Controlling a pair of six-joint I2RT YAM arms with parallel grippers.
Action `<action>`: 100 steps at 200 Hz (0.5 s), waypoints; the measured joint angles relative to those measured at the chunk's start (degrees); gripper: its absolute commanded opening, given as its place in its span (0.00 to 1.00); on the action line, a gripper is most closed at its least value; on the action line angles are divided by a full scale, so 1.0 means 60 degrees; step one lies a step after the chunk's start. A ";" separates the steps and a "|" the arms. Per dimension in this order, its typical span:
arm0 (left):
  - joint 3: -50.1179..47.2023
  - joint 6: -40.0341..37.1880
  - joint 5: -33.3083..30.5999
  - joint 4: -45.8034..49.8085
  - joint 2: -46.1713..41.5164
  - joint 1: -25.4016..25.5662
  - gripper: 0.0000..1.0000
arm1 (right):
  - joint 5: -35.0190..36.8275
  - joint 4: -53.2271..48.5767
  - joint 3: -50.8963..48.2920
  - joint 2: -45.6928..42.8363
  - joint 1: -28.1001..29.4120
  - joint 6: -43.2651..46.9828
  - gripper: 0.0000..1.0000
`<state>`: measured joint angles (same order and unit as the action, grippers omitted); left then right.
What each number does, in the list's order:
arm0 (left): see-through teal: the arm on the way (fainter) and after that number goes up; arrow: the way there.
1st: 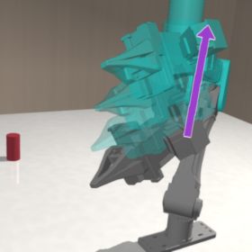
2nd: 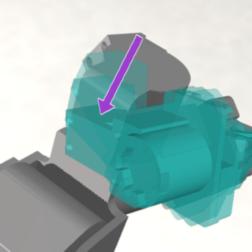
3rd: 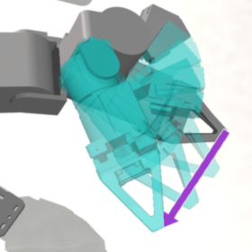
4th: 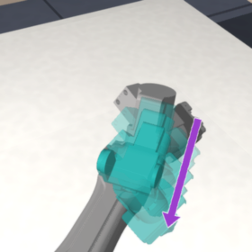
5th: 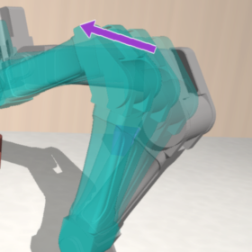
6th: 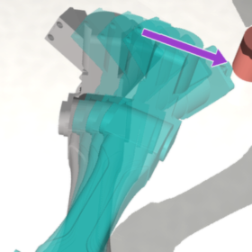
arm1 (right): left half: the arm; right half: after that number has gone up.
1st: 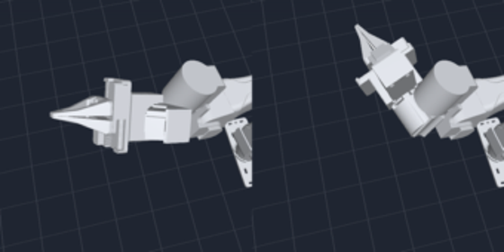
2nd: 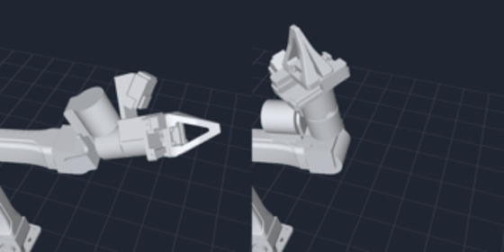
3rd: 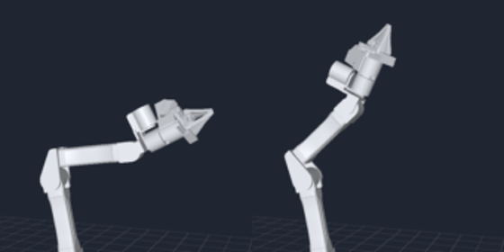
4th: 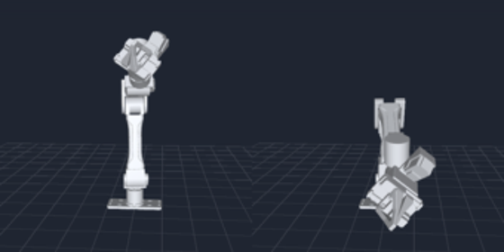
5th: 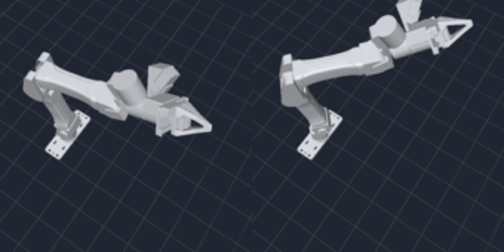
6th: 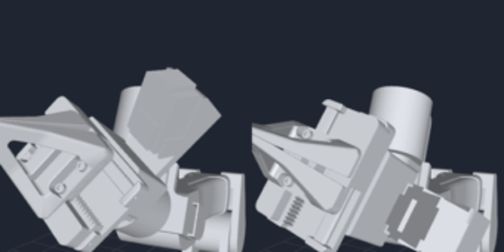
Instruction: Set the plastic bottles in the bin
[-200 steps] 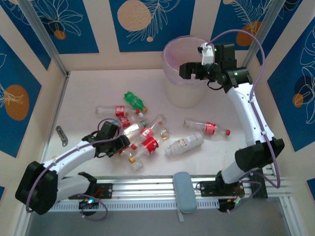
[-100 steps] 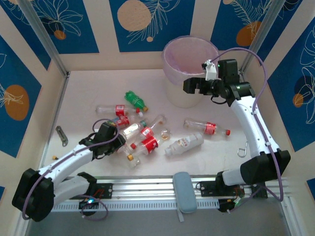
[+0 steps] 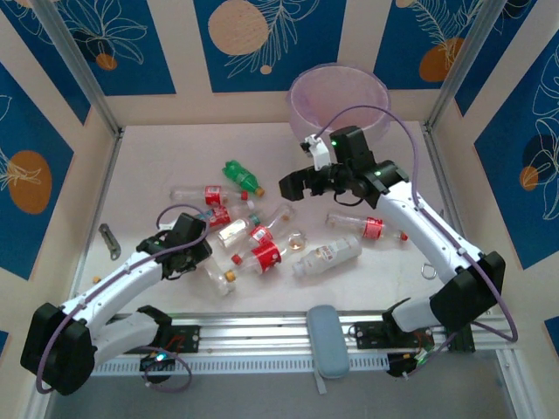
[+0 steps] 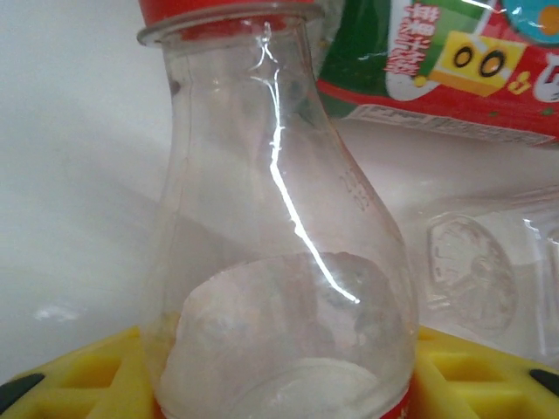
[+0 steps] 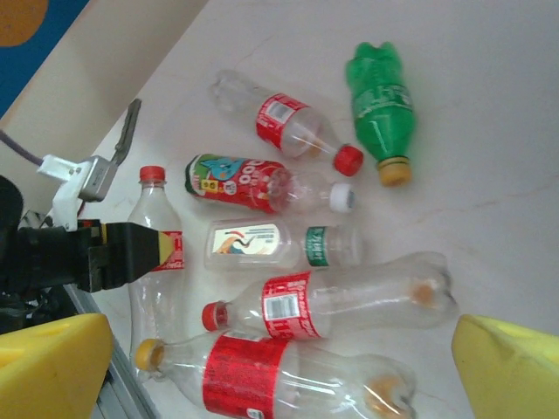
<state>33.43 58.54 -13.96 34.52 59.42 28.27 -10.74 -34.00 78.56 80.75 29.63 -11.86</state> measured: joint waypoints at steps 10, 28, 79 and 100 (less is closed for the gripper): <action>0.0007 -0.0036 -0.0127 0.0098 0.0004 0.0000 0.51 | 0.0004 0.0113 0.0000 0.0127 0.0131 -0.0007 1.00; 0.0015 -0.0069 -0.0295 0.0149 0.0120 0.0000 0.51 | 0.0000 0.0375 -0.0055 0.0433 0.0375 -0.0044 0.99; 0.0226 -0.0259 -0.0550 0.0412 0.0284 -0.0029 0.50 | -0.0087 0.0608 -0.0324 0.1100 0.0670 -0.0259 0.97; 0.0659 -0.0601 -0.0831 0.0925 0.0248 -0.0178 0.49 | -0.0189 0.0597 -0.0324 0.1169 0.0678 -0.0288 0.97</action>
<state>37.39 54.94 -18.94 40.07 60.90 27.20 -11.88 -30.41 76.62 87.77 33.69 -13.58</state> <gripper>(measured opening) 0.502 0.967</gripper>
